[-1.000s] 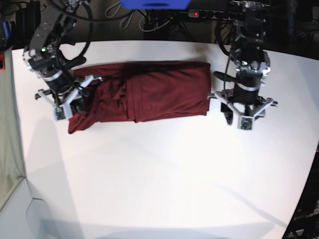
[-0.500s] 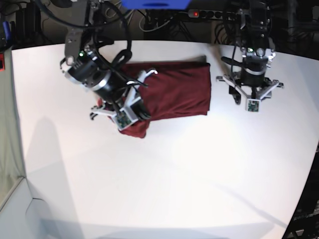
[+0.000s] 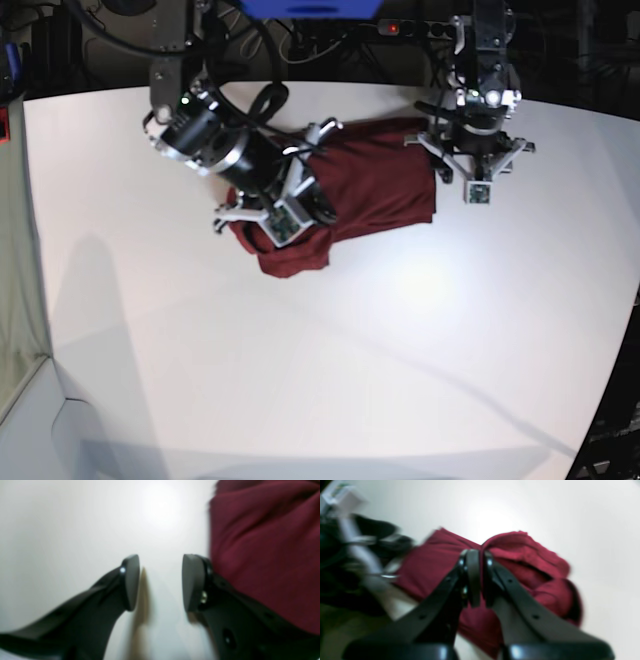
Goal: Layout the t-shirt on the table in an organized manner, then fold the t-shirt properly
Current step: 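Grasp the strip end with the right gripper and fold it over toward the left gripper, then release the right gripper and lift it off the folded bundle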
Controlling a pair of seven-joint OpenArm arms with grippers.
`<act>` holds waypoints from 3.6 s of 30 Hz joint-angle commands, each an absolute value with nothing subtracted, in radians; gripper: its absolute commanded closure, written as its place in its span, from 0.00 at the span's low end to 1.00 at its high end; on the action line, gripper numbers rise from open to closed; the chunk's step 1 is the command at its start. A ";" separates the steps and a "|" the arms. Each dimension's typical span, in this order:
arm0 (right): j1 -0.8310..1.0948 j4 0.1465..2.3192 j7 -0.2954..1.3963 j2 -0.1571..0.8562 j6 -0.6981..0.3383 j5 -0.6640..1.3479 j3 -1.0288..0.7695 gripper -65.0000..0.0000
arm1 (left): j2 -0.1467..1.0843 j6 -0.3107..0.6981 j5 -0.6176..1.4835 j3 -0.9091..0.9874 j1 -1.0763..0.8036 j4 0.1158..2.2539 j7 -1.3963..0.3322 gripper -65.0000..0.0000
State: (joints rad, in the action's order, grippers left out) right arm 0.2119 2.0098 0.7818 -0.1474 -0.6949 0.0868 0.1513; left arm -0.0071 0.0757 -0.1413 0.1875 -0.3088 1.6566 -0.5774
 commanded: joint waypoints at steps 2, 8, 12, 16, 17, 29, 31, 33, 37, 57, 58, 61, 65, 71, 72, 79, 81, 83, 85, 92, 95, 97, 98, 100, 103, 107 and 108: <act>0.211 2.029 0.757 -0.154 -0.698 0.107 0.194 1.00 | -0.008 0.077 -0.143 0.188 -0.309 1.664 -0.576 0.58; 0.208 2.026 0.757 -0.154 -0.698 0.107 0.325 1.00 | -0.008 0.077 -0.143 0.188 -0.311 1.662 -0.576 0.58; 0.189 2.023 0.757 -0.157 -0.698 0.107 0.417 1.00 | -0.008 0.077 -0.143 0.188 -0.311 1.661 -0.576 0.58; 0.168 2.000 0.759 -0.157 -0.698 0.107 0.498 1.00 | -0.008 0.077 -0.143 0.188 -0.311 1.661 -0.576 0.58; 0.160 1.992 0.759 -0.157 -0.698 0.107 0.509 1.00 | -0.008 0.077 -0.143 0.188 -0.311 1.661 -0.576 0.58; 0.091 1.867 0.759 -0.157 -0.698 0.105 0.533 1.00 | -0.005 0.077 -0.143 0.196 -0.318 1.664 -0.576 0.58; 0.090 1.867 0.762 -0.157 -0.698 0.104 0.538 1.00 | -0.002 0.077 -0.143 0.196 -0.318 1.669 -0.576 0.58; 0.090 1.868 0.765 -0.157 -0.698 0.104 0.541 0.99 | -0.001 0.077 -0.143 0.196 -0.318 1.670 -0.576 0.58; 0.096 1.874 0.766 -0.157 -0.698 0.105 0.556 0.76 | 0.002 0.077 -0.143 0.199 -0.317 1.670 -0.576 0.58; 0.079 1.926 0.766 -0.134 -0.698 0.105 0.246 0.48 | 0.002 0.079 -0.142 0.357 -0.332 1.774 -0.576 0.47; 0.084 1.923 0.766 -0.134 -0.698 0.105 0.245 0.48 | 0.002 0.079 -0.142 0.355 -0.332 1.770 -0.576 0.47; 0.107 1.897 0.760 -0.133 -0.698 0.104 0.242 0.48 | 0.002 0.079 -0.142 0.352 -0.331 1.768 -0.576 0.47; 0.122 1.880 0.759 -0.133 -0.698 0.102 0.245 0.48 | 0.002 0.079 -0.142 0.352 -0.331 1.768 -0.576 0.47; 0.133 1.836 0.757 -0.133 -0.698 0.105 0.248 0.48 | 0.002 0.079 -0.142 0.358 -0.329 1.768 -0.575 0.47; 0.133 1.825 0.757 -0.133 -0.698 0.105 0.248 0.48 | 0.002 0.079 -0.142 0.360 -0.329 1.768 -0.575 0.47; 0.131 1.814 0.757 -0.133 -0.698 0.105 0.246 0.57 | 0.002 0.079 -0.142 0.360 -0.329 1.768 -0.575 0.47; 0.130 1.816 0.757 -0.133 -0.698 0.105 0.248 0.74 | 0.002 0.079 -0.142 0.360 -0.329 1.768 -0.575 0.47; 0.130 1.814 0.757 -0.133 -0.698 0.105 0.249 0.92 | 0.002 0.079 -0.142 0.360 -0.329 1.768 -0.575 0.47; 0.133 1.813 0.757 -0.133 -0.698 0.105 0.249 1.00 | 0.002 0.079 -0.142 0.360 -0.329 1.768 -0.575 0.47; 0.188 1.853 0.757 -0.128 -0.698 0.107 0.257 1.00 | 0.024 0.079 -0.142 0.361 -0.309 1.774 -0.575 0.47; 0.226 1.906 0.757 -0.108 -0.698 0.107 0.323 1.00 | 0.024 0.079 -0.142 0.361 -0.305 1.779 -0.575 0.47; 0.251 1.931 0.757 -0.094 -0.698 0.107 0.369 1.00 | 0.024 0.079 -0.142 0.361 -0.285 1.779 -0.576 0.47; 0.260 1.934 0.757 -0.088 -0.698 0.105 0.390 1.00 | 0.024 0.079 -0.142 0.361 -0.280 1.779 -0.576 0.47; 0.271 1.934 0.757 -0.067 -0.698 0.102 0.437 1.00 | 0.024 0.079 -0.142 0.361 -0.275 1.779 -0.576 0.47; 0.274 1.933 0.757 -0.027 -0.698 0.102 0.489 1.00 | 0.024 0.079 -0.142 0.361 -0.275 1.779 -0.576 0.47; 0.268 1.933 0.757 0.013 -0.698 0.101 0.492 1.00 | 0.036 0.079 -0.142 0.361 -0.274 1.781 -0.576 0.47; 0.266 1.933 0.759 0.027 -0.698 0.101 0.492 1.00 | 0.047 0.079 -0.142 0.361 -0.274 1.781 -0.576 0.47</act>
